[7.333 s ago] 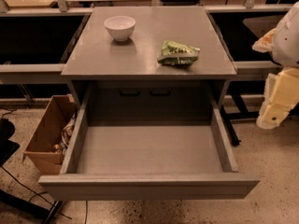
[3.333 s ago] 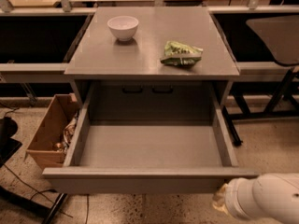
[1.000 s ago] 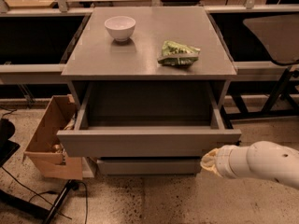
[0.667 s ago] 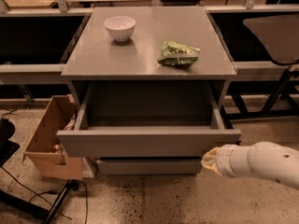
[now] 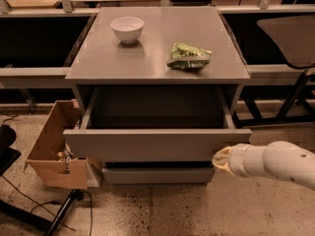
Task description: Close top drawer
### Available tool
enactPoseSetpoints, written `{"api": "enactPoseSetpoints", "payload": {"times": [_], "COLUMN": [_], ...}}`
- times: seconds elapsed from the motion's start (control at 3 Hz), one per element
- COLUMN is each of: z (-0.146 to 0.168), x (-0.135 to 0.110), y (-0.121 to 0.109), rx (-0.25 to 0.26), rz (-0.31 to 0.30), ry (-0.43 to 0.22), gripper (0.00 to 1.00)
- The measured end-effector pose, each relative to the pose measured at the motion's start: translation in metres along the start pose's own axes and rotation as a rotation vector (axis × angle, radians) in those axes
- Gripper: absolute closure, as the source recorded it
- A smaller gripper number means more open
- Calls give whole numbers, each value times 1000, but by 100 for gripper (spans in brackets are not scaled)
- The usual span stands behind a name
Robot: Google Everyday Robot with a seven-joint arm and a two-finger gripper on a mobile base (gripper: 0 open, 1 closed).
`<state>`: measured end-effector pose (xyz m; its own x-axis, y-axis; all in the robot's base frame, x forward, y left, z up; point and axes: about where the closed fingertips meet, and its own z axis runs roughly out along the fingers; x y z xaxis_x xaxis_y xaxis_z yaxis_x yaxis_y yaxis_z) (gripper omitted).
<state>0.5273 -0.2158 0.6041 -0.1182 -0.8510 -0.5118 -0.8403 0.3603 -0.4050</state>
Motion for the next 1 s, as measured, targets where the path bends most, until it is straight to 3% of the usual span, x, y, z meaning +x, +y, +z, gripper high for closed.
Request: {"api": "enactPoseSetpoints", "payload": {"times": [0.33, 0.67, 1.0], "z": [11, 11, 21], "x": [-3, -3, -11], "y": [-30, -30, -66], "rx": [12, 12, 15], "rz": [-13, -14, -38], "ry": [-32, -32, -63], "gripper": [100, 100, 100]}}
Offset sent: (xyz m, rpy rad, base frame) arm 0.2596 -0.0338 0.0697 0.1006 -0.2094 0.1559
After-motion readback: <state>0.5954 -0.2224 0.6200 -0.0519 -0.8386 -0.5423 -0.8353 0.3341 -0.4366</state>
